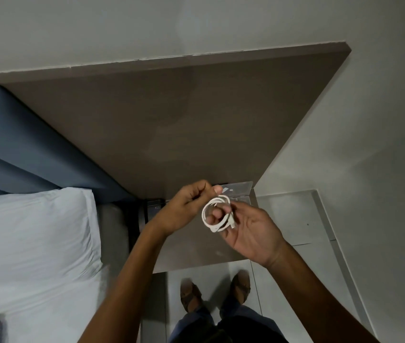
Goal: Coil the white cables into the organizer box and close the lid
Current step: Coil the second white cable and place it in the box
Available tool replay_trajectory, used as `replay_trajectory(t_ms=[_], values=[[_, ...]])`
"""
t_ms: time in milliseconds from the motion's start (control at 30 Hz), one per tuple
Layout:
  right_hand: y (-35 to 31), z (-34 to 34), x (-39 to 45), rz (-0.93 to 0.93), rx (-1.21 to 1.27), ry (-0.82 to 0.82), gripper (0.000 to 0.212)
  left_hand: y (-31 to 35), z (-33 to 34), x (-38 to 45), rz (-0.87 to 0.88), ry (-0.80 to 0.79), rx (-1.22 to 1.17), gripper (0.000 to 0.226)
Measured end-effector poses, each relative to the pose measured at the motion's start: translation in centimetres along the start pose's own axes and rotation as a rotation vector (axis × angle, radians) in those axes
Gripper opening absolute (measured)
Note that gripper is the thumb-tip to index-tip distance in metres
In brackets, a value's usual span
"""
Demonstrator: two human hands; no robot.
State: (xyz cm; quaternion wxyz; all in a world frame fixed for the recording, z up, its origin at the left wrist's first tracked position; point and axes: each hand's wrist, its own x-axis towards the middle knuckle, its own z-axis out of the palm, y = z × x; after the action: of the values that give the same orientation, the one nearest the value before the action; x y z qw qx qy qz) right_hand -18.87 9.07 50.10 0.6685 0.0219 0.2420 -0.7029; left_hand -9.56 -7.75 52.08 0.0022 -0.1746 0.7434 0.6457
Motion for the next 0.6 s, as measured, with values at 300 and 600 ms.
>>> replay_trajectory(t_ms=[300,600], values=[[0.0,0.3,0.7,-0.276,0.17,0.079,0.039,-2.5,1.2,-2.4,-0.144,-0.011,-0.053,0.035],[2.0,0.8,1.8,-0.436,-0.937,0.413,0.045,-2.7,0.3,-2.2,-0.015,0.112,0.274,0.016]])
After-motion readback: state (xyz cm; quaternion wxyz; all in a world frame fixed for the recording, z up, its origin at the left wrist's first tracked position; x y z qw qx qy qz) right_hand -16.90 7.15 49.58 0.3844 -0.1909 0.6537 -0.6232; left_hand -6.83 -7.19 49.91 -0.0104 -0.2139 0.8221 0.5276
